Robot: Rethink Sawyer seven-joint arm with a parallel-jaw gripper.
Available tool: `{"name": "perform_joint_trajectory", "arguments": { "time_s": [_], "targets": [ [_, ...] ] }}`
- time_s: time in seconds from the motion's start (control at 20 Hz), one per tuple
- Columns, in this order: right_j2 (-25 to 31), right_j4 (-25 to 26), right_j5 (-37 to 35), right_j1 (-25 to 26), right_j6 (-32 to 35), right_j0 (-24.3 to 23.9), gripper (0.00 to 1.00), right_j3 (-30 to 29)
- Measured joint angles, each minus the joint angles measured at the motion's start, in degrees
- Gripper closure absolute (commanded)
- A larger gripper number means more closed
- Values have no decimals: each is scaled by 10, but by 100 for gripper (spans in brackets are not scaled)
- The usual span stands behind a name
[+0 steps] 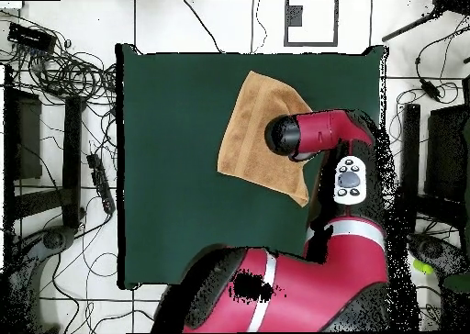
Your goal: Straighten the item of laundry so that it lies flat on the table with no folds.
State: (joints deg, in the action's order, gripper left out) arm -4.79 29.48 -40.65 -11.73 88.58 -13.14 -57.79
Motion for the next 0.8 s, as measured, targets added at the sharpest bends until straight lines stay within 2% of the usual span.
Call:
{"name": "perform_joint_trajectory", "arguments": {
  "time_s": [0.8],
  "targets": [
    [-24, 61, 1, 11, 0, -7, 100, 17]
  ]
}}
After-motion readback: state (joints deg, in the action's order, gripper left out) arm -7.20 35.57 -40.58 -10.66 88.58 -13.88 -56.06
